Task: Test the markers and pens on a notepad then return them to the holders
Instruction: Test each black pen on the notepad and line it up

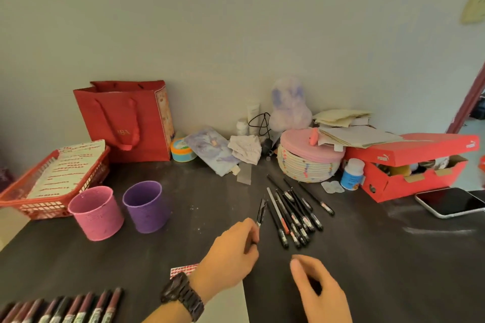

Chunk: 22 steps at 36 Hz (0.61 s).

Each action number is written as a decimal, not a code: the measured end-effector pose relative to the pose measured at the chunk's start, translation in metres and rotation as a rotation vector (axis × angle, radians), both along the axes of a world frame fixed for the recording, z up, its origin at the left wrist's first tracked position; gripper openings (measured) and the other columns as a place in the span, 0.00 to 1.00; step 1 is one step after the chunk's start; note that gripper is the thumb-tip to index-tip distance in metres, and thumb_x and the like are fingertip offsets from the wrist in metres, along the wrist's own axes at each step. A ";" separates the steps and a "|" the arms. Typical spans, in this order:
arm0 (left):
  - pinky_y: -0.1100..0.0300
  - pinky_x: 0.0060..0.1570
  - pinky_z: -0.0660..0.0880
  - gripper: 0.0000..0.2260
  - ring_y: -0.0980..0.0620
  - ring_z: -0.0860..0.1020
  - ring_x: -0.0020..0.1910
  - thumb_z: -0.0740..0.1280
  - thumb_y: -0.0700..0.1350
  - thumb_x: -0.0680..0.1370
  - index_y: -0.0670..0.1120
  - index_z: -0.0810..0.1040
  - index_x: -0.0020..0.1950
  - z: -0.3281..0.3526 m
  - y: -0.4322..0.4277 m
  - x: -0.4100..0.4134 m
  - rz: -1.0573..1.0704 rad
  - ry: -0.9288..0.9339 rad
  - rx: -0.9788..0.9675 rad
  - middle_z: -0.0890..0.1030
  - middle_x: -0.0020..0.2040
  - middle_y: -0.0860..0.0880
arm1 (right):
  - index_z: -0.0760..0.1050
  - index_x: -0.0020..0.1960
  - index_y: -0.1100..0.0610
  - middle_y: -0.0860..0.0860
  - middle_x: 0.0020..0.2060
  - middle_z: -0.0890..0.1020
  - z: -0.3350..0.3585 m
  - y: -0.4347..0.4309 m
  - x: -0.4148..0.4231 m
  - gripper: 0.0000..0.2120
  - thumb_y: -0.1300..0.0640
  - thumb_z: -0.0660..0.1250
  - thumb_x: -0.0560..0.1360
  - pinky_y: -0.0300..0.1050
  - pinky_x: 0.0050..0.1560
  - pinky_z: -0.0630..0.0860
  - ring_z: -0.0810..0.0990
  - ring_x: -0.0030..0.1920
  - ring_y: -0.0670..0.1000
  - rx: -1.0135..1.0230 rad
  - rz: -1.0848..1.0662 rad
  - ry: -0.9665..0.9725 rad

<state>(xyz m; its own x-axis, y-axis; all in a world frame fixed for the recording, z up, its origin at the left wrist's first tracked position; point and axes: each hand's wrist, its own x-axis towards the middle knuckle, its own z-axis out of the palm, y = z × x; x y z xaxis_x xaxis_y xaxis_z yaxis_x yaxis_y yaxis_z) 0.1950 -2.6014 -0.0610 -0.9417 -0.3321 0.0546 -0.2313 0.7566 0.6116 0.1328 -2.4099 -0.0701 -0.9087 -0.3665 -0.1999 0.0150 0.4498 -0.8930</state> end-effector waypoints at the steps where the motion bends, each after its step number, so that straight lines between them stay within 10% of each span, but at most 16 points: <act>1: 0.63 0.41 0.73 0.08 0.58 0.75 0.42 0.62 0.48 0.76 0.62 0.66 0.47 0.000 0.003 0.013 -0.028 0.035 -0.040 0.73 0.46 0.61 | 0.80 0.54 0.44 0.39 0.50 0.84 0.006 -0.005 0.001 0.09 0.43 0.63 0.80 0.41 0.55 0.71 0.79 0.60 0.45 -0.160 -0.045 -0.130; 6: 0.62 0.45 0.71 0.04 0.58 0.71 0.47 0.56 0.51 0.75 0.58 0.66 0.49 0.008 0.022 0.061 -0.141 0.204 -0.260 0.71 0.52 0.61 | 0.82 0.50 0.60 0.58 0.47 0.86 0.032 -0.040 0.023 0.36 0.31 0.51 0.72 0.55 0.52 0.75 0.85 0.47 0.57 -0.757 0.035 -0.646; 12: 0.72 0.36 0.69 0.08 0.61 0.72 0.39 0.63 0.51 0.70 0.56 0.65 0.45 0.004 0.032 0.107 0.091 0.376 -0.277 0.76 0.44 0.63 | 0.62 0.25 0.55 0.50 0.26 0.60 0.038 -0.079 0.061 0.25 0.40 0.60 0.73 0.49 0.38 0.60 0.64 0.31 0.53 -1.007 -0.139 -0.818; 22: 0.70 0.34 0.68 0.07 0.60 0.73 0.41 0.62 0.63 0.78 0.62 0.70 0.51 -0.028 0.025 0.143 0.382 0.336 -0.143 0.75 0.42 0.66 | 0.60 0.28 0.52 0.48 0.24 0.61 0.040 -0.098 0.081 0.25 0.45 0.74 0.69 0.47 0.44 0.73 0.71 0.30 0.50 -1.020 -0.105 -0.769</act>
